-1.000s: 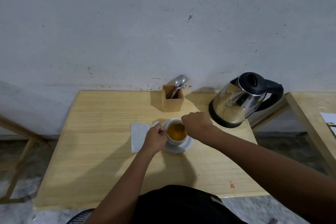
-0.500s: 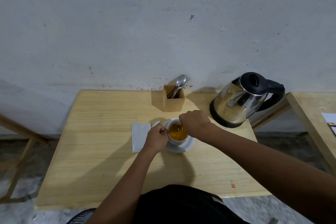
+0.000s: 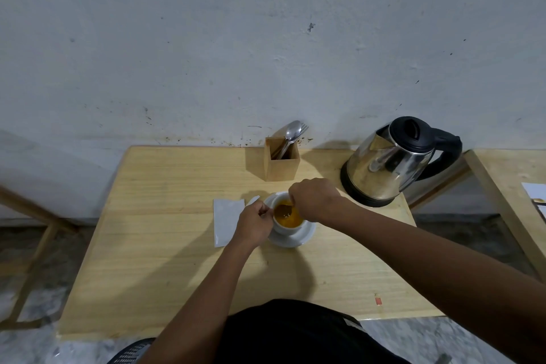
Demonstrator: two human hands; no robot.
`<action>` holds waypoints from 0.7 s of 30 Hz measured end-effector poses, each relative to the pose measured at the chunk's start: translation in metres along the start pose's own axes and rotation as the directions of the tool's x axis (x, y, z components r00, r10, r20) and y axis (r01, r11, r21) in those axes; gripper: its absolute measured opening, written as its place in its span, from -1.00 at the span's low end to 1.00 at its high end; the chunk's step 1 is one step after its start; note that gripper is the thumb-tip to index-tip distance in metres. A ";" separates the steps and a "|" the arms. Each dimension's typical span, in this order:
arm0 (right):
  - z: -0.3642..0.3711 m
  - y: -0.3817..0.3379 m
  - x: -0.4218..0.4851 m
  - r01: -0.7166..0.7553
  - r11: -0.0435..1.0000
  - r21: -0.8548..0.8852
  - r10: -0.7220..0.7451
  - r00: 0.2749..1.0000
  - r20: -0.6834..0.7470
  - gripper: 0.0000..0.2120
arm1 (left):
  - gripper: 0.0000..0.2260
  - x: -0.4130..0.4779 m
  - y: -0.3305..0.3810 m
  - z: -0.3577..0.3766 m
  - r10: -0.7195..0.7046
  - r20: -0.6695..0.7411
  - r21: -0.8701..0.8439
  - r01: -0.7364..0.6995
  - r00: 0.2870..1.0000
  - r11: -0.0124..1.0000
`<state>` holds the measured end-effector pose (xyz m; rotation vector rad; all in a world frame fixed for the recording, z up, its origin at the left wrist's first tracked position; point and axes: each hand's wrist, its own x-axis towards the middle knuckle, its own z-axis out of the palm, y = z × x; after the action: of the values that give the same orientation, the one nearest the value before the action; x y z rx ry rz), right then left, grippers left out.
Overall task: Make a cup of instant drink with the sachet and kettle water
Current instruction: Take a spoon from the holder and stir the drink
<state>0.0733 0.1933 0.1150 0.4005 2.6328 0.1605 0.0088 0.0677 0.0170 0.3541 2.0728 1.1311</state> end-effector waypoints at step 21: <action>0.033 0.007 -0.029 -0.121 0.990 0.066 0.126 0.989 -0.083 -0.77 | -0.80 -0.002 -0.001 0.000 0.015 -0.021 0.018 -0.015 1.000 1.000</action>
<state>0.1144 0.1924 0.0998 0.5904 2.7044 0.1411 0.0104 0.0658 0.0176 0.3680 2.1031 1.1306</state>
